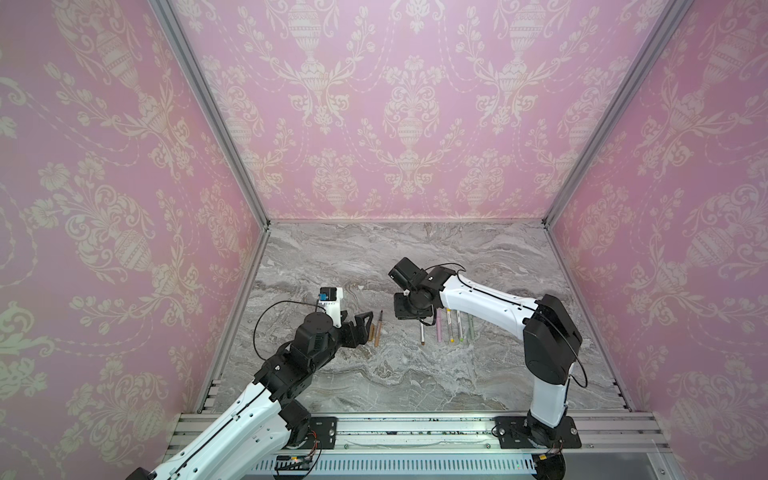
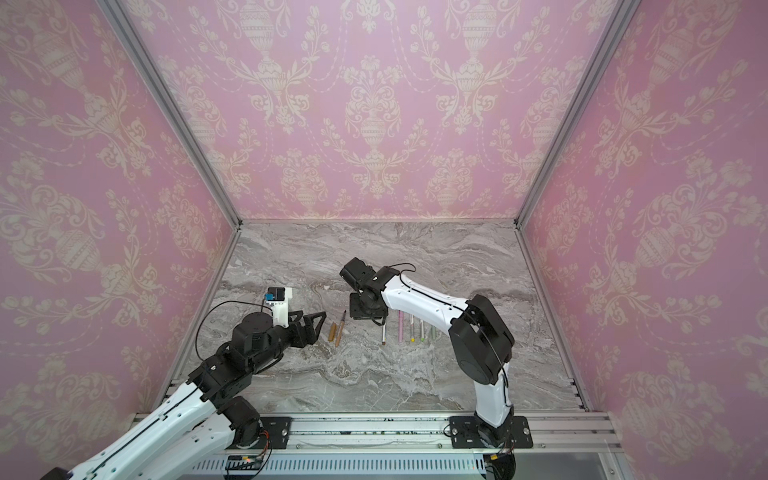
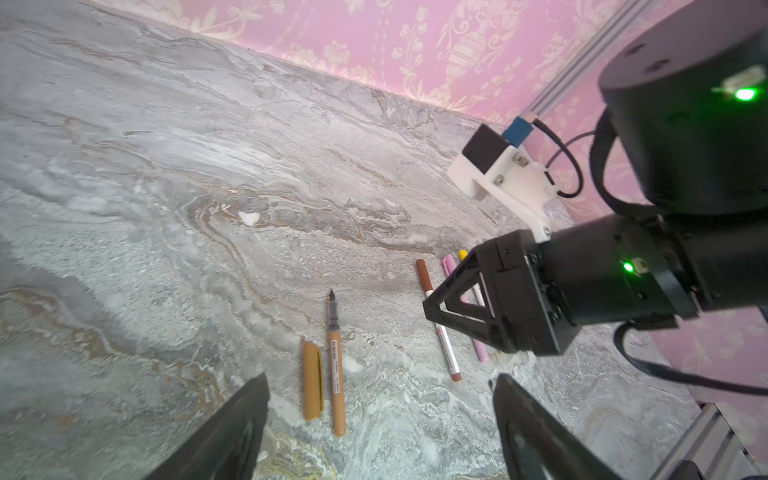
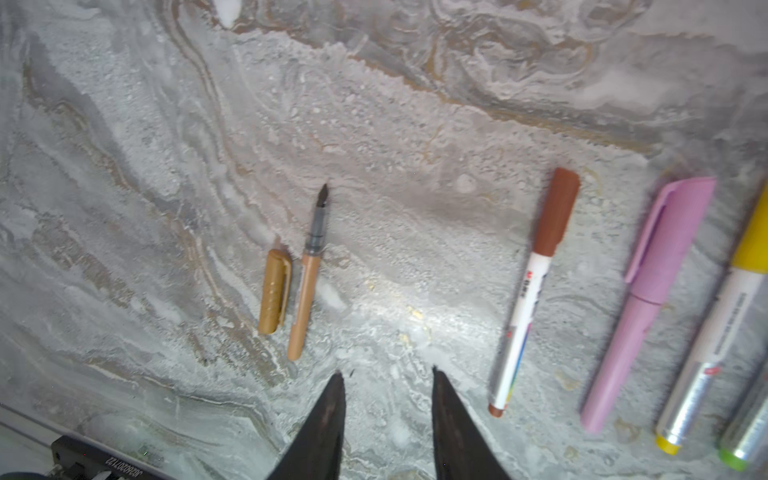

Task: Insert the pens into the pen caps
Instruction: 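Move the right gripper to the tan fountain pen and grasp it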

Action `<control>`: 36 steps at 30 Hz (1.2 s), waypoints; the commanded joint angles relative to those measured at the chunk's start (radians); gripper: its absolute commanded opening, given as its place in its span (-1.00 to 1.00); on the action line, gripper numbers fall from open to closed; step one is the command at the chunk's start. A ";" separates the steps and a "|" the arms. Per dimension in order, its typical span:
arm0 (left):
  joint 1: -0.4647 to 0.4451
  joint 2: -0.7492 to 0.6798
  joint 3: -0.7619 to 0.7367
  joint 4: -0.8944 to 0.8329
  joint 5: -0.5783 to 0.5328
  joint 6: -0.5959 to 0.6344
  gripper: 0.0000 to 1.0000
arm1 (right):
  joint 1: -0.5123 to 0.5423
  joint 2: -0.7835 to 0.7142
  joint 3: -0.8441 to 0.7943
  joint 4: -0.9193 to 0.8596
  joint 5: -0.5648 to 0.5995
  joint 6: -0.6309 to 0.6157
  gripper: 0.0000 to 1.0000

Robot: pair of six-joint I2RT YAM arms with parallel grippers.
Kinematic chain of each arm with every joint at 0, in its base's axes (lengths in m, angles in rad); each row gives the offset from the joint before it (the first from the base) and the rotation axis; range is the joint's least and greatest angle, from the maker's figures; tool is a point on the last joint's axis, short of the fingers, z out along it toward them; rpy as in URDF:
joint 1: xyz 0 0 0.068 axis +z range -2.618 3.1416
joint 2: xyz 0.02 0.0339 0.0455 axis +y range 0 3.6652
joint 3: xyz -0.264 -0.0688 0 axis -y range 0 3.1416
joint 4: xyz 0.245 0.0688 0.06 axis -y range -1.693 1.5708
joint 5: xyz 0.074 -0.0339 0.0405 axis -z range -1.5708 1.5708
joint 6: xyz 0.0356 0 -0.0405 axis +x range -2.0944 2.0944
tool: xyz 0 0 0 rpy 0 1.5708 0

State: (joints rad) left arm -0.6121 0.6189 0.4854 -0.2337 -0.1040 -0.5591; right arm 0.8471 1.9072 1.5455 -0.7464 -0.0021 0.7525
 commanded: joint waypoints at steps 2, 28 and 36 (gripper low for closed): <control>0.004 -0.058 -0.005 -0.127 -0.161 -0.041 0.75 | 0.045 0.096 0.077 -0.019 0.003 0.039 -0.27; 0.006 -0.119 -0.050 -0.117 -0.144 -0.047 0.80 | 0.083 0.397 0.325 -0.126 0.070 -0.026 -0.37; 0.007 -0.080 -0.042 -0.091 -0.127 -0.046 0.80 | 0.073 0.405 0.292 -0.111 0.072 -0.023 -0.70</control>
State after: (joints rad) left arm -0.6117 0.5270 0.4416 -0.3309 -0.2272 -0.5934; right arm 0.9268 2.2875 1.8549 -0.8406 0.0536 0.7300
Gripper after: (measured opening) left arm 0.900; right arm 0.172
